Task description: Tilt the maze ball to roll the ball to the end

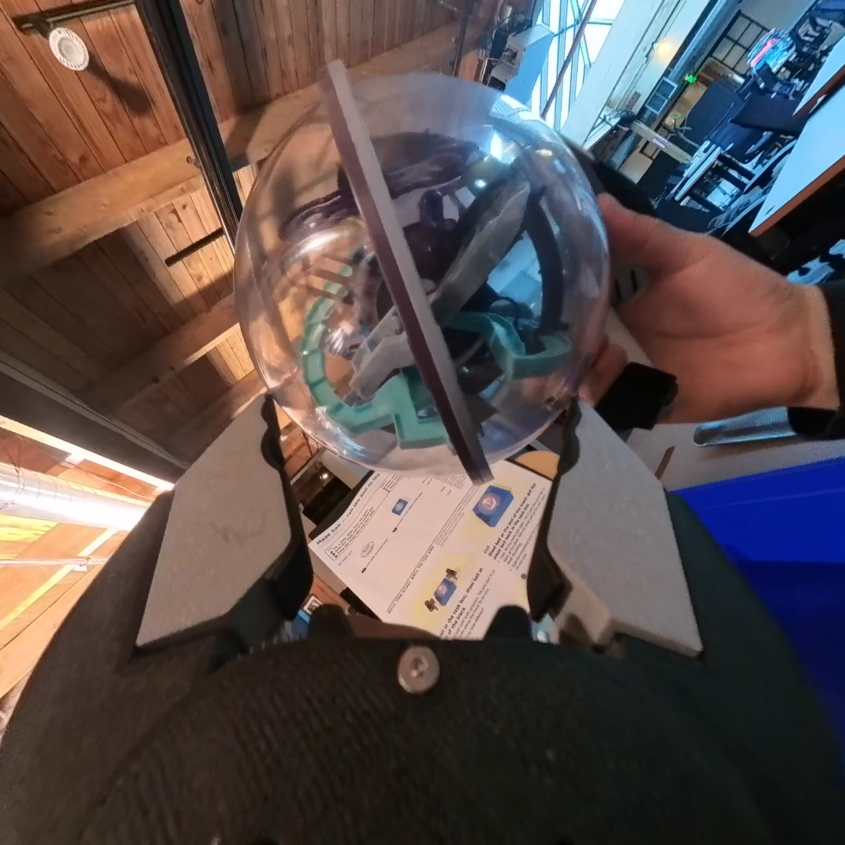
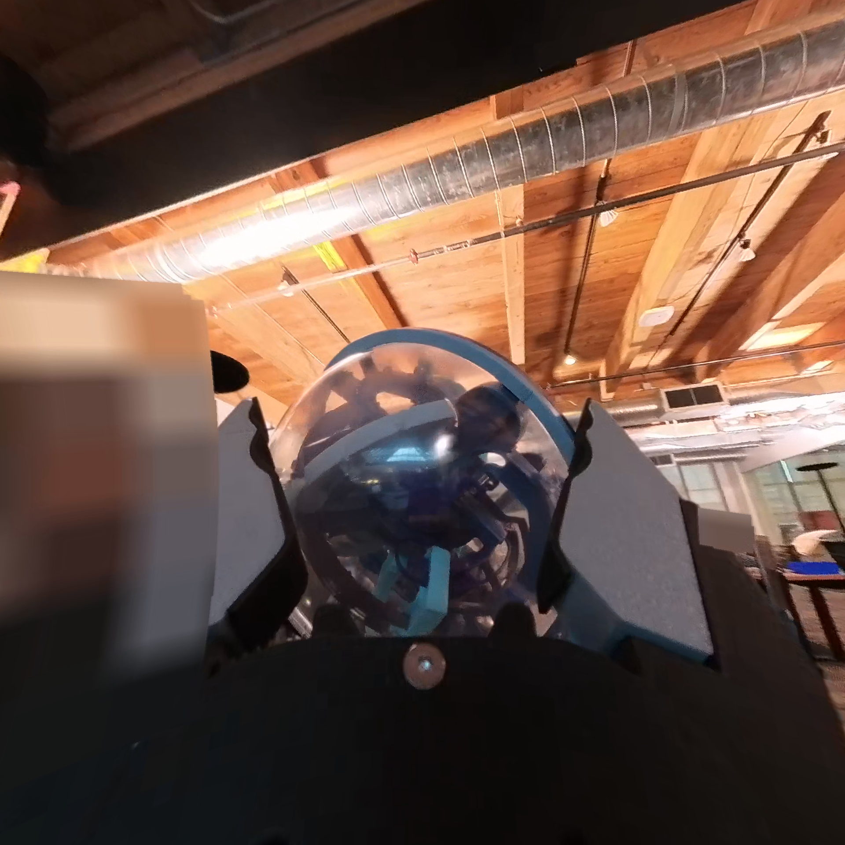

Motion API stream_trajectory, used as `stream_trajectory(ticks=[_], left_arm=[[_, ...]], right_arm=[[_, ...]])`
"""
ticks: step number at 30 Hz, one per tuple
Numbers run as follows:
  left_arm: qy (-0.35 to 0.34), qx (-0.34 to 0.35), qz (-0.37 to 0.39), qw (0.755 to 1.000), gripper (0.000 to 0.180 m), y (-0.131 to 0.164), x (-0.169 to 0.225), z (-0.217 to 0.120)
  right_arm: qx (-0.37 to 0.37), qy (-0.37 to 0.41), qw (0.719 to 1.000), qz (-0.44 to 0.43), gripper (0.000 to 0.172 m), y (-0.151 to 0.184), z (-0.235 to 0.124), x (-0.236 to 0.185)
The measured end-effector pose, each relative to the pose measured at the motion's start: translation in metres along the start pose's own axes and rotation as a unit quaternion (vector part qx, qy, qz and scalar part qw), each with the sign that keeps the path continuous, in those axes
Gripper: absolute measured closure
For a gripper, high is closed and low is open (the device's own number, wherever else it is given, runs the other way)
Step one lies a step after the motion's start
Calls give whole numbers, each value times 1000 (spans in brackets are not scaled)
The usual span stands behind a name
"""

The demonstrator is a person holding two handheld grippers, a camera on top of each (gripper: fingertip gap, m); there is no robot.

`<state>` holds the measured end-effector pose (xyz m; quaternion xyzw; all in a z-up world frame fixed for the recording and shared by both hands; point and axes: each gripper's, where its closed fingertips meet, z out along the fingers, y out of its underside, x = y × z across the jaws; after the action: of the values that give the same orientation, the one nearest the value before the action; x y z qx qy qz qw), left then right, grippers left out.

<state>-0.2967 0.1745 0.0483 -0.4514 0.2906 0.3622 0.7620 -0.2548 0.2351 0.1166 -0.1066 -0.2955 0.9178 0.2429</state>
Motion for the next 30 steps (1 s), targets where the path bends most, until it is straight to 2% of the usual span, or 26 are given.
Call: stream_trajectory(ticks=[1,8,16,30], left_arm=[[0,-3,1,1000,60,3,1,1],[-2,-21,8,1000,60,20,4,7],[-19,-48,41,998,61,34,5,12],[-33,-56,66,996,62,37,2,11]], right_arm=[[-6,5,1000,-9,42,0,0,0],[-59,28,992,-106,40,6,0,-5],[-122,44,965,-228,33,19,2,-14],[-148,37,939,-308,33,29,6,-26]])
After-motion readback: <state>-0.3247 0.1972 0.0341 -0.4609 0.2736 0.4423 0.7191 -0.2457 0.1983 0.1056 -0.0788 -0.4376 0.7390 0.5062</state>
